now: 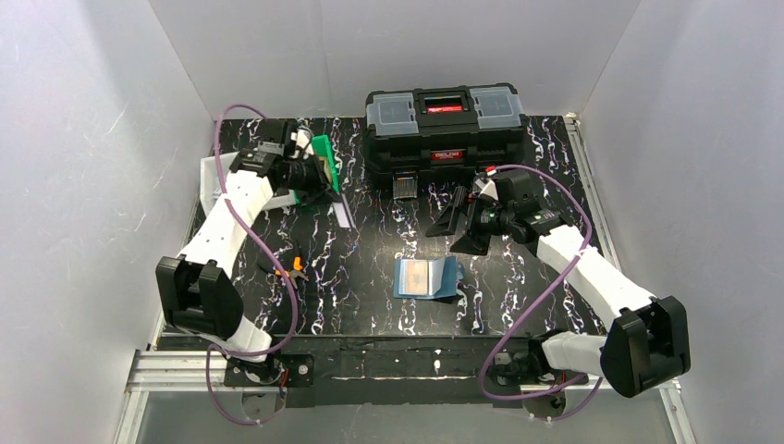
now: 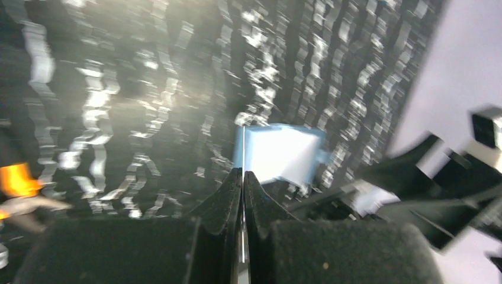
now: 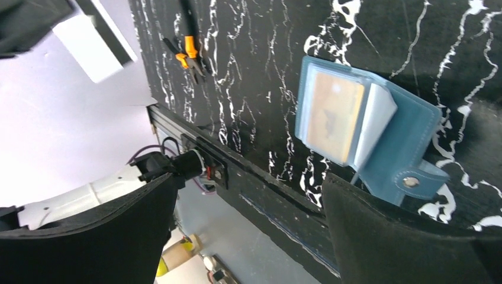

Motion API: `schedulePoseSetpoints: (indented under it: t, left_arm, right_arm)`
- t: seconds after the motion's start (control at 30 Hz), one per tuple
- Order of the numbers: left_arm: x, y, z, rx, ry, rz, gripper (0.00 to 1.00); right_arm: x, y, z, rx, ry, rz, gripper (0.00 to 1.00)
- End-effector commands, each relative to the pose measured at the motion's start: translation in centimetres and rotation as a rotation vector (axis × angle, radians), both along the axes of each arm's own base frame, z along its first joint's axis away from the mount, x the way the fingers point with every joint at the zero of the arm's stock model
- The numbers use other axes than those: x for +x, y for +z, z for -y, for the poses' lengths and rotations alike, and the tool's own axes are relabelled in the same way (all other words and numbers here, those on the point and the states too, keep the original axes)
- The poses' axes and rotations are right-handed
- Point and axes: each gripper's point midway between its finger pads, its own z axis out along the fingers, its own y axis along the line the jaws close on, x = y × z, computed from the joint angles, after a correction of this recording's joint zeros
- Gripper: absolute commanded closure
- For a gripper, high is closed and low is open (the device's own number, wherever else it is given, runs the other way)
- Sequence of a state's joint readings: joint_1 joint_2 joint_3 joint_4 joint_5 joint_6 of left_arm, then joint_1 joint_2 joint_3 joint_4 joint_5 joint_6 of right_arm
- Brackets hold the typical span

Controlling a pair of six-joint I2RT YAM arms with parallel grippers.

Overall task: Take the credit cards out of the card holder
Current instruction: Place the credit card in the storage box.

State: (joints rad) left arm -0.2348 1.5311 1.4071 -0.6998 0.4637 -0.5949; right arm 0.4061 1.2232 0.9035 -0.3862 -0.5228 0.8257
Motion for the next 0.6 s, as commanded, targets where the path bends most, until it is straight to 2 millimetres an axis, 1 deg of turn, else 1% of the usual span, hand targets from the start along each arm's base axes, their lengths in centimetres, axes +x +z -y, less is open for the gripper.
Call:
schedulePoseSetpoints:
  t: [0.0,0.1,0.17,0.2,0.27,0.37,0.57]
  left_arm:
    - [0.5,-0.9,-9.0,0.425,0.118,0.016,1.0]
    - [2.5,-0.9,-14.0,0.633,0.221,0.024,1.0]
    - [3.9,-0.8,-16.9,0.762,0.274,0.017,1.0]
    - [4.7,-0.4,-18.2,0.822,0.299,0.024,1.0]
    - [5.6,-0.3,-20.9,0.957,0.348,0.003,1.0]
    - [7.0,-0.4,-23.5,1.067,0.389,-0.015,1.0]
    - [9.8,-0.6,-27.2,1.278,0.425,-0.061,1.0]
  right_arm:
    - [-0.1,1.1,1.0,-0.073,0.031,0.076,0.02]
    - [-0.6,0.7,1.4,-0.094,0.041,0.075,0.02]
    - [-1.0,0.4,1.5,-0.097,0.049,0.064,0.02]
    - [-1.3,0.2,1.6,-0.1,0.054,0.058,0.02]
    - [-1.8,0.0,1.7,-0.1,0.063,0.045,0.02]
    - [-2.3,-0.3,2.1,-0.117,0.065,0.036,0.02]
    - [-2.7,-0.4,2.4,-0.129,0.06,0.023,0.02]
